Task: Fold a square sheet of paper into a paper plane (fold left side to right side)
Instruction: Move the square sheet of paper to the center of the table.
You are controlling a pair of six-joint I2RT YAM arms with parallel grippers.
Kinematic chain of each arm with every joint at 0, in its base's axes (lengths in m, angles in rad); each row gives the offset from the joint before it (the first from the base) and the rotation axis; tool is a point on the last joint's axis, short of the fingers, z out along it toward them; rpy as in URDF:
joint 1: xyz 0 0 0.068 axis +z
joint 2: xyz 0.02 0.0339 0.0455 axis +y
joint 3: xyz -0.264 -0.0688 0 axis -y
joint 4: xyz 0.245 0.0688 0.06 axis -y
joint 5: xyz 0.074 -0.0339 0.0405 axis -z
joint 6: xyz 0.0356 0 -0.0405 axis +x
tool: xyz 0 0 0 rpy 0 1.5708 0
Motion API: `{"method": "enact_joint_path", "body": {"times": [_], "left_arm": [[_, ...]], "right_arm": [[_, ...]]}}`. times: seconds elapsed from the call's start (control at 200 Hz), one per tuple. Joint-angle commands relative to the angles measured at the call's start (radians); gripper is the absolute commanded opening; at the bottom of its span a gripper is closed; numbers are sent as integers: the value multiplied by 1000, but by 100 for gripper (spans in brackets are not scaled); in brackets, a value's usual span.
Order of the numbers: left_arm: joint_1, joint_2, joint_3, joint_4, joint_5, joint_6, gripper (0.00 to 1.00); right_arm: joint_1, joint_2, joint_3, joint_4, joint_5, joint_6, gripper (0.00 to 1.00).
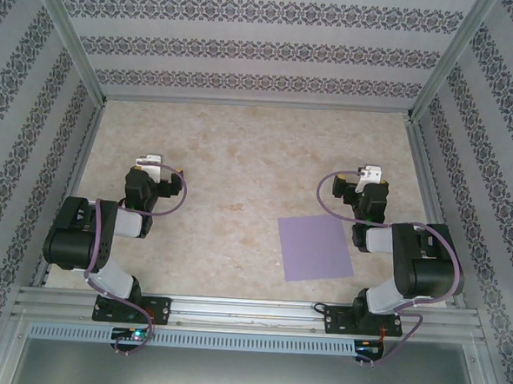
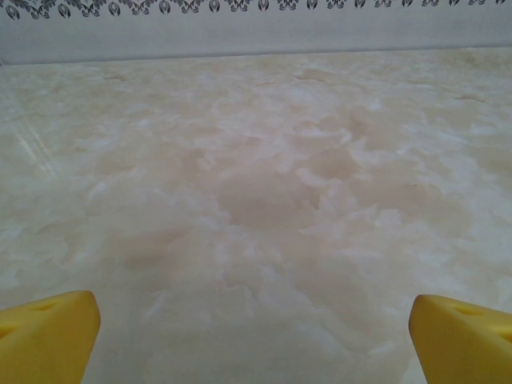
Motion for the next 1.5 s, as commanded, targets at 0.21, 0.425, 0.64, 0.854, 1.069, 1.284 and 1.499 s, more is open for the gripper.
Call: {"method": "enact_joint_path", "body": {"times": [0.21,0.425,0.64,0.854,1.069,1.284,1.499], "left_arm": [[11,-2,-3,-1,5,-16,99],[11,-2,-5,2,3,-18,99],[11,-166,-30,-83,-47,-30,99],[11,-399,64,-488,-11,-165,99],[10,-468,147,-822,186,-435,100],[-17,-436,139,-923,397,-631,100],[-73,-397,146,-958,425,-644,100]], "right_arm": [[7,-8,6,22,15,-1,98],[3,-10,3,25,6,4,98],[-2,-168,-2,-105,0,7,98],[5,-410,98,-603,-74,130,98],[20,-553,187,-1008,-296,341,96],[148,-507,217,-1257,-485,477,85],[364,-333,207,-1254,-493,532,80]]}}
